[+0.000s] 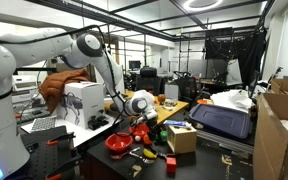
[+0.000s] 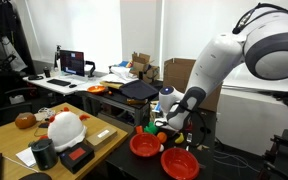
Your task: Remove the toy banana from the orange plate, put it on the table, remove the white bowl from the orange plate and put it on the table
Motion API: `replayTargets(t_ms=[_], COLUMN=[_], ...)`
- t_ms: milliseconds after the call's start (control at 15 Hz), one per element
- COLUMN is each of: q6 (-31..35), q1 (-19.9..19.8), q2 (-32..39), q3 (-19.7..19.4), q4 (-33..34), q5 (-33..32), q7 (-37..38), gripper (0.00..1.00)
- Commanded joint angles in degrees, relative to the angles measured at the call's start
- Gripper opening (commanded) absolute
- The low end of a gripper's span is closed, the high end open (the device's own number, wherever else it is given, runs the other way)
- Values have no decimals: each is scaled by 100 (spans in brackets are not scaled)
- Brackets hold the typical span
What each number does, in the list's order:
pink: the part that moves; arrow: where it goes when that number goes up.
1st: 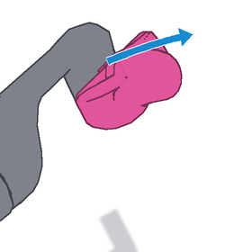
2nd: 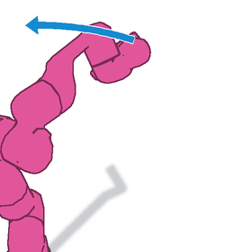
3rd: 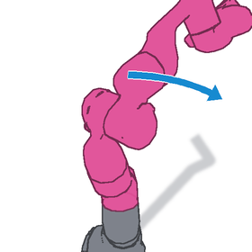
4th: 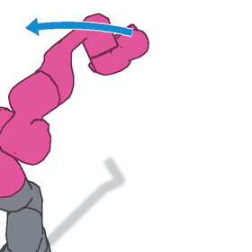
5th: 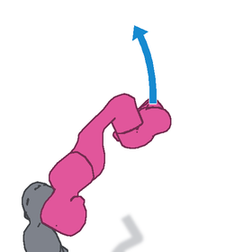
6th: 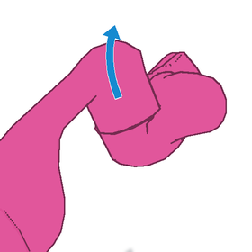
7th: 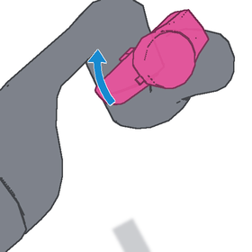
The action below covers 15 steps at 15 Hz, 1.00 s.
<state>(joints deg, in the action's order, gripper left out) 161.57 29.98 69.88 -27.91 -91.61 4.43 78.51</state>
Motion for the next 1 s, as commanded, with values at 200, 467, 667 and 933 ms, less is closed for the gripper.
replayTargets(t_ms=[200, 467, 667, 933], q6=[-394, -636, -714, -585], q1=[-395, -503, -586, -793], q2=[-705, -938, -994, -923], q3=[689, 902, 999, 1229], q4=[-329, -433, -448, -410], q5=[-273, -268, -268, -199], q7=[-451, -500, -455, -475], gripper=[100, 100, 100, 100])
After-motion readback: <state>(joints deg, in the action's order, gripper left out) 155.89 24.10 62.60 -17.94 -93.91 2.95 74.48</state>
